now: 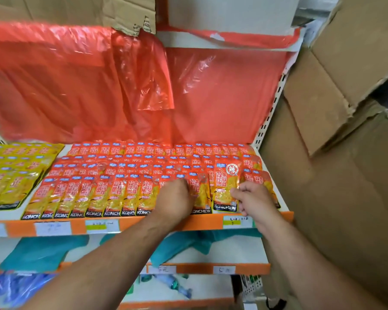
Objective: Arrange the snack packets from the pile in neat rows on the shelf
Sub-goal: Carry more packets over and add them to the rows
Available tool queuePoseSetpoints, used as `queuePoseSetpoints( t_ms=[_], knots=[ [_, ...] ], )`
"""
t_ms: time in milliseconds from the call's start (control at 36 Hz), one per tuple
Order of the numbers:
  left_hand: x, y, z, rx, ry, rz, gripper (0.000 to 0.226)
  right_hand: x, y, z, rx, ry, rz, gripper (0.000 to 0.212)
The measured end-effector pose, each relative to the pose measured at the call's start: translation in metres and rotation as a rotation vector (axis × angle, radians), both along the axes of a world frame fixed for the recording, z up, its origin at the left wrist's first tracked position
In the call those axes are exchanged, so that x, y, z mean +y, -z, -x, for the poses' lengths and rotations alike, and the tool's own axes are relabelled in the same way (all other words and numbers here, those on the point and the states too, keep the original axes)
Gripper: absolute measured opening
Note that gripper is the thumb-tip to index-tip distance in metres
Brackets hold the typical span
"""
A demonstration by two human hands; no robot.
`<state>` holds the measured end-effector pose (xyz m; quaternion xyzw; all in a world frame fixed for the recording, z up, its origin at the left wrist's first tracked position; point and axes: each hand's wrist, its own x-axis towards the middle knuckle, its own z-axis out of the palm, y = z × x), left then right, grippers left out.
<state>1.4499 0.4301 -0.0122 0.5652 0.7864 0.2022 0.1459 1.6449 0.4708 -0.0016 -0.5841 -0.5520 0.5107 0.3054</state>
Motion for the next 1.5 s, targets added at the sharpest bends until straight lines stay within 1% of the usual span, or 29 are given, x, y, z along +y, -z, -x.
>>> queuePoseSetpoints(
  t_ms=[167, 333, 361, 444, 528, 583, 639, 667, 722, 778, 889, 1056, 1222, 1389, 1500],
  knots=[
    [0.0, 0.004, -0.004, 0.108, 0.014, 0.002, 0.004, 0.002, 0.003, 0.002, 0.006, -0.03, 0.005, 0.02],
    [0.002, 0.002, -0.002, 0.153, 0.049, 0.03, 0.004, 0.004, 0.005, 0.005, -0.01, -0.022, 0.014, 0.024],
    [0.001, 0.002, 0.0, 0.157, 0.049, 0.022, 0.006, 0.005, 0.005, 0.007, -0.014, -0.019, 0.016, 0.022],
    [-0.002, 0.002, 0.006, 0.176, 0.046, -0.047, 0.021, 0.006, 0.004, 0.014, -0.018, -0.005, 0.026, 0.017],
    [-0.005, 0.003, 0.012, 0.256, 0.104, -0.152, 0.029, 0.01, 0.005, 0.021, -0.041, -0.003, 0.024, 0.016],
    [-0.005, 0.005, 0.015, 0.318, 0.154, -0.208, 0.032, 0.012, 0.006, 0.025, -0.08, -0.005, 0.028, 0.015],
    [-0.005, 0.006, 0.019, 0.351, 0.182, -0.222, 0.033, 0.012, 0.008, 0.028, -0.128, -0.001, 0.033, 0.014],
    [-0.006, 0.007, 0.021, 0.353, 0.19, -0.228, 0.034, 0.012, 0.009, 0.03, -0.151, 0.002, 0.032, 0.018],
    [-0.007, 0.007, 0.024, 0.352, 0.201, -0.237, 0.034, 0.012, 0.012, 0.032, -0.187, 0.007, 0.02, 0.034],
    [-0.008, 0.008, 0.026, 0.348, 0.205, -0.237, 0.035, 0.011, 0.013, 0.035, -0.238, 0.007, -0.012, 0.038],
    [-0.009, 0.008, 0.028, 0.343, 0.21, -0.214, 0.036, 0.011, 0.012, 0.037, -0.359, 0.004, -0.076, 0.03],
    [-0.011, 0.006, 0.025, 0.328, 0.222, -0.186, 0.038, 0.005, 0.008, 0.042, -0.571, -0.039, -0.159, 0.029],
    [-0.013, 0.005, 0.025, 0.329, 0.239, -0.169, 0.04, 0.004, 0.009, 0.047, -0.738, -0.026, -0.183, 0.026],
    [-0.014, 0.007, 0.023, 0.346, 0.249, -0.138, 0.036, 0.004, 0.008, 0.048, -0.819, -0.028, -0.213, 0.025],
    [-0.016, 0.008, 0.025, 0.332, 0.242, -0.146, 0.036, -0.004, 0.004, 0.047, -0.86, -0.038, -0.318, 0.023]
  ],
)
